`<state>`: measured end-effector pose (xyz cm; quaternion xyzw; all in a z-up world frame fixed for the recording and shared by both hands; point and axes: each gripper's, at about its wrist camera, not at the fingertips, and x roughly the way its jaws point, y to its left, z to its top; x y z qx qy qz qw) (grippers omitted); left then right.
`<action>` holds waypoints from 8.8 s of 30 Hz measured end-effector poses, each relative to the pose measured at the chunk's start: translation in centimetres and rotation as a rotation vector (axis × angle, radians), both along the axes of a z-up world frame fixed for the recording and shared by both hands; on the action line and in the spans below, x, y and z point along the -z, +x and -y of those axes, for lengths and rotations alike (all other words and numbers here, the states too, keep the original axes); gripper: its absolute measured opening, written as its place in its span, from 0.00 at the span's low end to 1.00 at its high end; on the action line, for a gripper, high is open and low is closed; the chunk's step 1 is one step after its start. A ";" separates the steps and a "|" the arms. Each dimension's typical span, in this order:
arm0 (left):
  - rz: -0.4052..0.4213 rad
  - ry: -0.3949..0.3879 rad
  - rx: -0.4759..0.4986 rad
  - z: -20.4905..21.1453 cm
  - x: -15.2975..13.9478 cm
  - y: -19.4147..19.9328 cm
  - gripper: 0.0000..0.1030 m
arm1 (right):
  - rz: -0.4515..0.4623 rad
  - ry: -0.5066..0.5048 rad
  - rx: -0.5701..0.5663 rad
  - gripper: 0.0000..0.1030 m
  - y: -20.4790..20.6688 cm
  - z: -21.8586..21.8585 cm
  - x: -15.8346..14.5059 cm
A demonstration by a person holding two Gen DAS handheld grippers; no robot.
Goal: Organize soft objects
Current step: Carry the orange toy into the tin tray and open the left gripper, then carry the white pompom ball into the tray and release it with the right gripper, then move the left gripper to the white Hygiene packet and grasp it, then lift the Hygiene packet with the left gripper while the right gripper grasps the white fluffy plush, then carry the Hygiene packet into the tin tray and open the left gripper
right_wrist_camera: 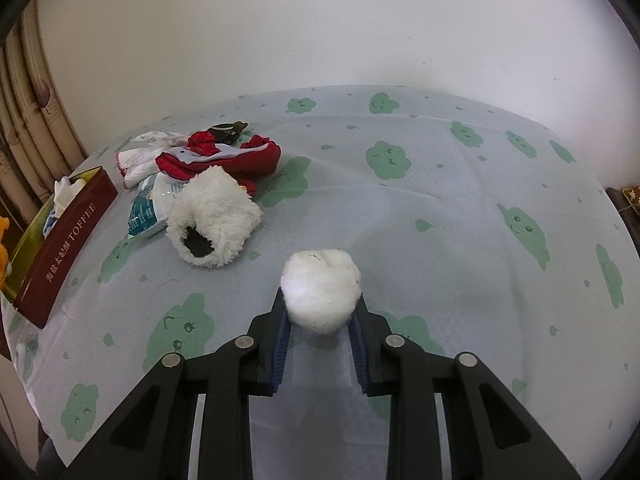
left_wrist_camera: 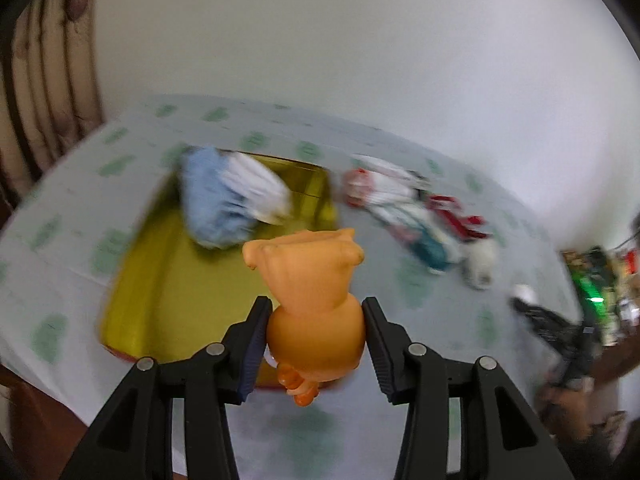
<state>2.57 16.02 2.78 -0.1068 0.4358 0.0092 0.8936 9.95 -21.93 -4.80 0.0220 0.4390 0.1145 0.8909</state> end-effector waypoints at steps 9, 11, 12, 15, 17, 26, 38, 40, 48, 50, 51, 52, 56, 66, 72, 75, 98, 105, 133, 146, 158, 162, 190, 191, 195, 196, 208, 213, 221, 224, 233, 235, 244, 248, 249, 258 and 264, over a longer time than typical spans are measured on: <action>-0.070 0.118 -0.039 -5.3 3.3 3.0 0.46 | -0.013 -0.012 -0.008 0.25 0.1 -0.2 0.2; -0.073 0.129 -0.018 -5.4 4.0 3.5 0.46 | -0.015 -0.014 -0.009 0.25 0.2 -0.2 0.3; -0.078 0.141 -0.010 -5.5 4.2 3.8 0.46 | -0.016 -0.015 -0.009 0.25 0.2 -0.2 0.3; -0.085 0.158 0.008 -5.5 4.9 4.5 0.46 | -0.016 -0.015 -0.009 0.25 0.2 -0.3 0.2; -0.095 0.168 0.000 -5.9 5.3 4.9 0.46 | -0.017 -0.015 -0.009 0.25 0.2 -0.3 0.3; -0.111 0.193 -0.019 -6.5 5.9 5.9 0.48 | -0.018 -0.014 -0.009 0.25 0.2 -0.3 0.3; -0.093 0.286 -0.030 -6.2 5.2 5.9 0.54 | -0.018 -0.013 -0.007 0.26 0.2 -0.3 0.2; -0.096 0.271 -0.041 -6.3 5.0 5.8 0.54 | -0.018 -0.012 -0.007 0.26 0.3 -0.2 0.2; -0.013 0.222 -0.074 -5.3 1.9 3.0 0.54 | -0.020 0.011 -0.011 0.26 0.2 -0.1 0.2; 0.017 0.183 -0.083 -5.0 1.0 1.8 0.55 | -0.021 0.014 -0.012 0.26 0.2 -0.1 0.2; 0.029 0.160 -0.091 -4.8 0.7 1.0 0.55 | -0.021 0.015 -0.013 0.26 0.2 -0.2 0.2; 0.037 0.143 -0.101 -4.6 0.5 0.3 0.55 | -0.021 0.018 -0.015 0.26 0.1 -0.2 0.2; 0.052 0.081 -0.120 -3.8 0.2 -2.3 0.56 | -0.024 0.011 -0.021 0.25 0.2 -0.3 0.1; 0.067 0.121 -0.145 -3.2 1.1 -6.9 0.56 | 0.022 0.047 -0.123 0.25 -1.6 -5.2 -4.3; 0.043 0.112 -0.137 -3.4 2.4 -7.2 0.56 | 0.074 0.109 -0.332 0.25 -2.0 -15.1 -9.8; 0.041 0.096 -0.131 -3.8 2.6 -7.3 0.56 | 0.073 0.114 -0.429 0.25 -1.5 -20.4 -10.8; -0.058 0.092 -0.237 -7.0 3.5 -6.8 0.56 | -0.077 -0.089 -0.651 0.26 0.9 -36.8 -3.3; -0.077 0.094 -0.238 -6.9 3.8 -6.7 0.56 | -0.091 -0.096 -0.637 0.27 1.3 -37.1 -2.2; -0.082 0.170 -0.190 -5.0 4.0 -6.7 0.56 | 0.132 0.049 -0.253 0.67 0.3 -17.7 -6.8; -0.045 0.124 0.104 3.4 3.5 -7.1 0.56 | 0.001 -0.186 0.190 0.77 -0.3 5.3 0.0; -0.037 -0.087 0.194 9.0 -0.3 2.7 0.56 | 0.024 -0.085 0.160 0.95 -0.9 5.8 -0.2; -0.042 -0.081 0.178 9.8 -1.4 8.3 0.56 | 0.036 -0.039 0.157 0.96 -1.1 6.4 -0.4; -0.447 -0.475 0.019 6.3 6.8 29.7 0.57 | 0.026 0.002 0.096 0.96 -0.6 5.8 -0.1; -0.446 -0.490 0.021 6.6 6.9 29.9 0.57 | 0.026 0.002 0.097 0.96 -0.6 5.8 -0.1; -0.407 -0.490 0.022 7.7 6.9 30.5 0.57 | 0.023 0.001 0.098 0.96 -0.6 5.8 -0.1; -0.411 -0.462 0.017 8.0 7.1 30.6 0.57 | 0.024 0.002 0.098 0.96 -0.6 5.8 -0.1; -0.295 -0.341 0.077 9.1 6.9 28.7 0.10 | 0.016 0.002 0.103 0.96 -0.5 6.0 0.2; -0.117 -0.371 0.106 9.0 2.9 23.7 0.09 | 0.010 0.002 0.106 0.96 -0.4 6.0 0.3; -0.018 -0.355 0.183 9.0 0.0 13.4 0.10 | 0.012 -0.001 0.105 0.96 -0.4 6.0 0.4; -0.024 -0.373 0.171 9.2 0.9 10.4 0.10 | 0.010 -0.002 0.105 0.97 -0.4 6.0 0.4; -0.042 -0.332 0.180 9.0 2.8 3.0 0.10 | 0.057 0.069 -0.014 0.97 -1.3 3.8 -1.4; -0.046 -0.336 0.187 9.0 3.0 2.4 0.10 | 0.066 0.117 -0.060 0.97 -1.2 2.1 -2.2; -0.042 -0.383 0.190 8.4 2.6 0.0 0.10 | 0.015 0.098 -0.122 0.96 2.5 -4.6 -1.1; -0.032 -0.381 0.193 8.2 2.1 -0.6 0.10 | 0.003 0.086 -0.115 0.93 3.4 -5.6 -0.4; -0.032 -0.382 0.195 8.2 2.0 -0.6 0.10 | 0.005 0.075 -0.116 0.92 3.5 -5.8 -0.4; -0.024 -0.384 0.209 8.0 1.2 -1.5 0.10 | -0.033 0.021 -0.164 0.46 4.6 -7.5 1.0; -0.005 -0.385 0.179 6.7 0.3 -2.8 0.10 | 0.039 0.021 -0.171 0.40 1.3 -7.1 -0.4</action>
